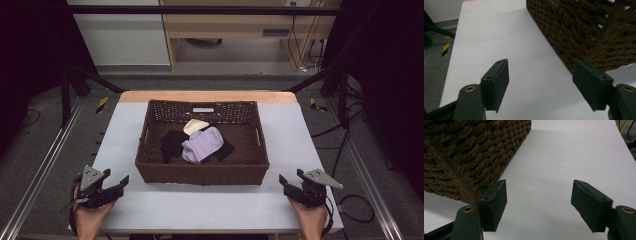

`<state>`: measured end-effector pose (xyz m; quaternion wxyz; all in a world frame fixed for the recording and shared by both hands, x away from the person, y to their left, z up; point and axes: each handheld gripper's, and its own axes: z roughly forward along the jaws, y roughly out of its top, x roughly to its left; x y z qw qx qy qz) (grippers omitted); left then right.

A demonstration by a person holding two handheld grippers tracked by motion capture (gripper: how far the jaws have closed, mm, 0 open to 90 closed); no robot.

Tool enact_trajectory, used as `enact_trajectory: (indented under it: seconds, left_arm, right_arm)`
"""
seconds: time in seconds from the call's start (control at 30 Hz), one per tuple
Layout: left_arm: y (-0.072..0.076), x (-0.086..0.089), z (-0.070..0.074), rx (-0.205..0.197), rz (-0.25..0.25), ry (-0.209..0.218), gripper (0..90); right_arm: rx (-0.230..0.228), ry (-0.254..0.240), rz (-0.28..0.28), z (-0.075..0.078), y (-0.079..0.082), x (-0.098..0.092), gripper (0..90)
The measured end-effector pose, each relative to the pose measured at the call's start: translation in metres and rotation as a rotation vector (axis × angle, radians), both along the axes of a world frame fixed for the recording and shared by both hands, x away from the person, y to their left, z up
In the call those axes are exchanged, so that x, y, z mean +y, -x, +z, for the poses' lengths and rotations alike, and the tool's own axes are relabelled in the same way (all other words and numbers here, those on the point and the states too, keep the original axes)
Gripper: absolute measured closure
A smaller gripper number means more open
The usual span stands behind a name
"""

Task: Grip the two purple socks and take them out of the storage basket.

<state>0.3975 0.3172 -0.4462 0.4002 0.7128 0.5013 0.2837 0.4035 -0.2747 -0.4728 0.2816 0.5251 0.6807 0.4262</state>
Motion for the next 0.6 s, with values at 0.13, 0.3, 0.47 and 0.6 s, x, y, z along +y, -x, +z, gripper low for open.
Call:
enact_trajectory:
  seconds: [0.13,0.3,0.47,0.6]
  left_arm:
    - [0.002,0.002,0.003,-0.012,-0.002,0.046,29.3]
    - [0.004,0.005,0.009,-0.034,0.01,0.097,30.4]
    - [0.005,0.005,0.016,-0.063,0.023,0.129,30.4]
    - [0.007,0.006,0.025,-0.094,0.02,0.148,30.3]
  right_arm:
    - [-0.022,-0.009,0.002,0.001,0.001,0.0,27.1]
    - [-0.049,-0.016,-0.001,0.002,0.003,0.0,25.9]
    - [-0.05,-0.026,0.006,0.001,0.002,-0.001,25.2]
    - [-0.055,-0.023,0.004,0.001,0.002,0.0,24.6]
